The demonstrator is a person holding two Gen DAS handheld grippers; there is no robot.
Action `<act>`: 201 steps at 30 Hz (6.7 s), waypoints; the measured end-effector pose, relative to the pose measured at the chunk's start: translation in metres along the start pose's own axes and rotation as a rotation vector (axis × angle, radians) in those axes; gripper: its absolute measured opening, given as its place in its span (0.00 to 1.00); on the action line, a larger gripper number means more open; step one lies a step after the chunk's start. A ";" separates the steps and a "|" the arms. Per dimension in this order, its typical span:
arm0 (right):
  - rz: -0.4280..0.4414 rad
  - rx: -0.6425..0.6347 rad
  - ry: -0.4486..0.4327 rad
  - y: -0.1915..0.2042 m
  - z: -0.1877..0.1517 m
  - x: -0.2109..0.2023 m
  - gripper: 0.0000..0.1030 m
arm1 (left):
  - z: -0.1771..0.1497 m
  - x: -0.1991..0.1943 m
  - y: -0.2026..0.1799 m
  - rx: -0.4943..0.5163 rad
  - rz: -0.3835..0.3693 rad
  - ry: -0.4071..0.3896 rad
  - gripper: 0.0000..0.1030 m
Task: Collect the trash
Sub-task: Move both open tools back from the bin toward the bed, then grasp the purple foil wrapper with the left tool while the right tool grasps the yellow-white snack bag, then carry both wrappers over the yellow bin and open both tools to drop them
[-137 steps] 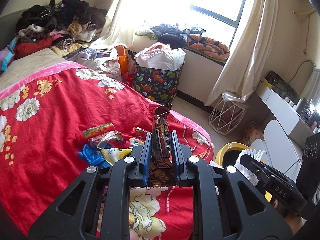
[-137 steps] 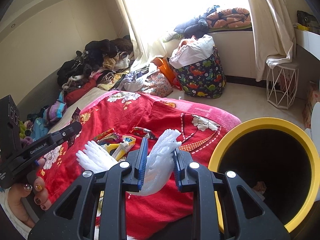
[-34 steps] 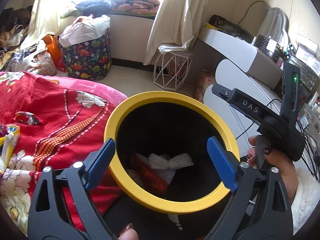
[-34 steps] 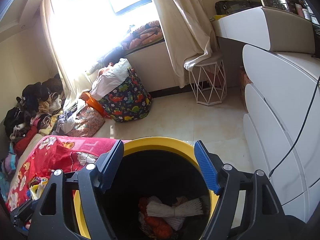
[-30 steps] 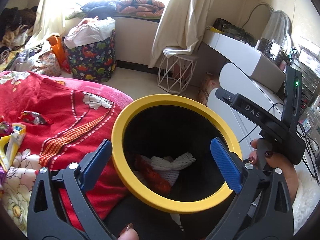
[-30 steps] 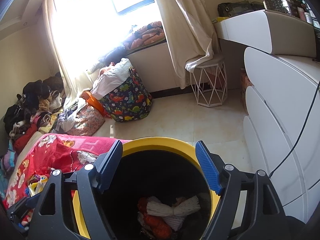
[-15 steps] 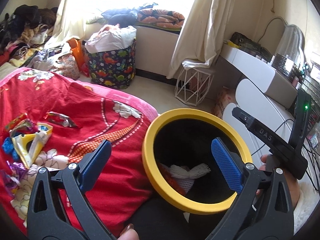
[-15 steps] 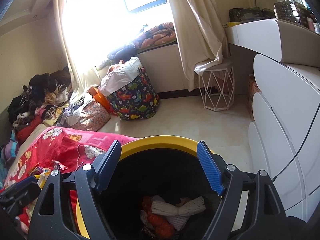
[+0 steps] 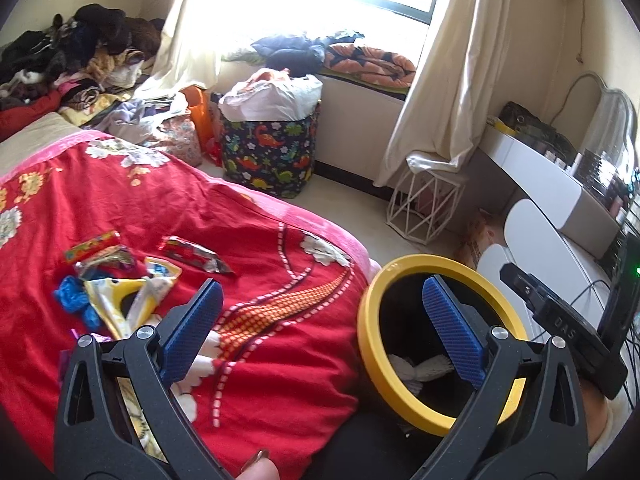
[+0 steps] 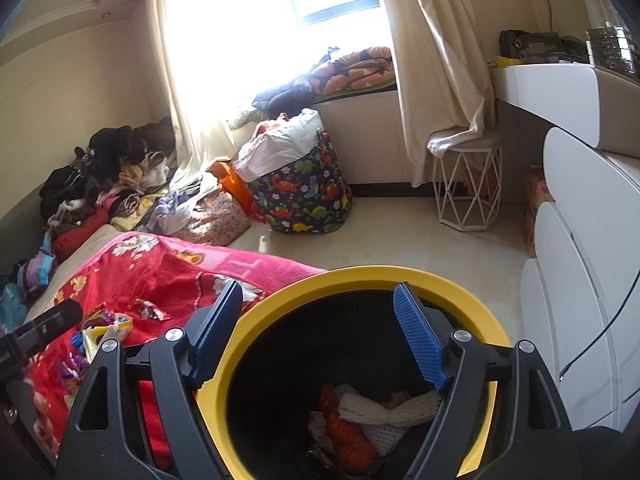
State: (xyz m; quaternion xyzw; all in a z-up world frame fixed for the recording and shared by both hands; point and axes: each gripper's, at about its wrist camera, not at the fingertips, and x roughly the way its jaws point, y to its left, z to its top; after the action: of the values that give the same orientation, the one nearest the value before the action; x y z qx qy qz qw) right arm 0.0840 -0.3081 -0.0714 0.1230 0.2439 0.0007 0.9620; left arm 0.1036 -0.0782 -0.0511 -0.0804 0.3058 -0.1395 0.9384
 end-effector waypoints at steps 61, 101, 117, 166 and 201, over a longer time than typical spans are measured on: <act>0.271 -0.276 0.467 0.289 -0.040 0.171 0.74 | -0.061 -0.031 0.171 -0.181 0.155 0.119 0.62; 0.423 -0.101 0.436 0.201 -0.032 0.109 0.27 | -0.067 -0.019 0.144 -0.114 0.104 0.188 0.16; 0.396 -0.109 0.371 0.178 -0.021 0.079 0.27 | -0.047 -0.028 0.113 -0.054 0.068 0.140 0.16; 0.264 0.004 0.209 0.066 0.008 0.028 0.27 | -0.020 -0.021 0.009 0.101 -0.042 0.087 0.16; 0.071 0.067 0.121 -0.011 0.017 0.013 0.27 | -0.018 0.010 -0.057 0.175 -0.151 0.108 0.16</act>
State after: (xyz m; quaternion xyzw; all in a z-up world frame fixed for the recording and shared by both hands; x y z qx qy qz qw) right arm 0.1031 -0.3221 -0.0660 0.1636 0.2968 0.0339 0.9402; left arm 0.0885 -0.1370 -0.0575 -0.0134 0.3356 -0.2402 0.9108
